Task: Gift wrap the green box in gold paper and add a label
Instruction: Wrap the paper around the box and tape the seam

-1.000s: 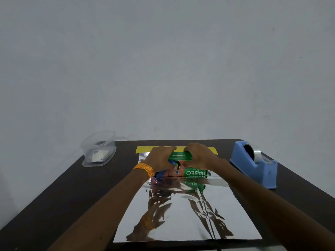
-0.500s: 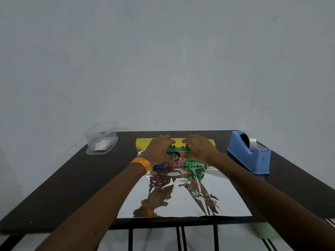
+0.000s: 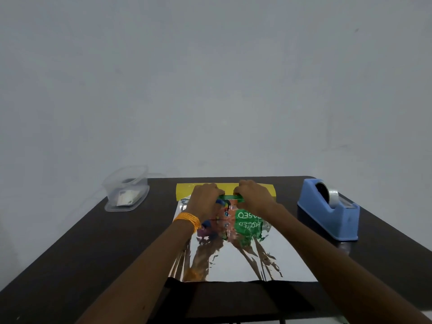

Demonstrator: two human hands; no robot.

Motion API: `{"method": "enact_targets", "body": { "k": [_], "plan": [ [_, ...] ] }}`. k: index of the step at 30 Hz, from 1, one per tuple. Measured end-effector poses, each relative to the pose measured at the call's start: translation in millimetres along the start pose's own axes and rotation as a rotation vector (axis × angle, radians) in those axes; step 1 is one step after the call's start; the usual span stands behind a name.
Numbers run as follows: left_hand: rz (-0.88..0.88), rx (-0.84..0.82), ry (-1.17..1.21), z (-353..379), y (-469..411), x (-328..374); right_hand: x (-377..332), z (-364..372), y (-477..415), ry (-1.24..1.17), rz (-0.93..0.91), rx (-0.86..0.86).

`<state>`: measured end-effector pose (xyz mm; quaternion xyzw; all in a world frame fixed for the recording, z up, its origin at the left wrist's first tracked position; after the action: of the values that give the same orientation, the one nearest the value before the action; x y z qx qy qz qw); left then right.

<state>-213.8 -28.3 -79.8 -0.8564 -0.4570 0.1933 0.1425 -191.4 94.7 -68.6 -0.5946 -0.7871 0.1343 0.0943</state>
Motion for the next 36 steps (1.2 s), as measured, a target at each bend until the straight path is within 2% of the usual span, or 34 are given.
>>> {"method": "enact_targets", "body": {
  "k": [8, 18, 23, 31, 36],
  "plan": [
    [-0.003, 0.058, -0.015, -15, 12, 8, -9, -8, 17, 0.116, -0.053, 0.041],
    [0.000, 0.150, 0.024, -34, 43, 23, -25, -21, 51, 0.141, -0.089, 0.142],
    [-0.018, 0.101, 0.027, -34, 46, 13, -10, -25, 52, 0.063, -0.050, 0.138],
    [-0.055, 0.116, 0.181, -24, 47, 12, -7, -15, 51, -0.046, -0.024, 0.174],
    [-0.028, 0.144, 0.064, -29, 49, 13, -5, -17, 55, -0.093, -0.018, 0.173]
  ]
}}
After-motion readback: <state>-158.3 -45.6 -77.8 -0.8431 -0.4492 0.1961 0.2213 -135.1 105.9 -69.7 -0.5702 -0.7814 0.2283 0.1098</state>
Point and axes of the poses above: each hand's wrist, its own y-axis away from the middle knuckle, its own z-axis out of the palm, x = y × z, the point moved 7 cm from there along -y, towards the middle knuckle, and after that the axes turned 7 degrees about -y, right-handed, at the moved point
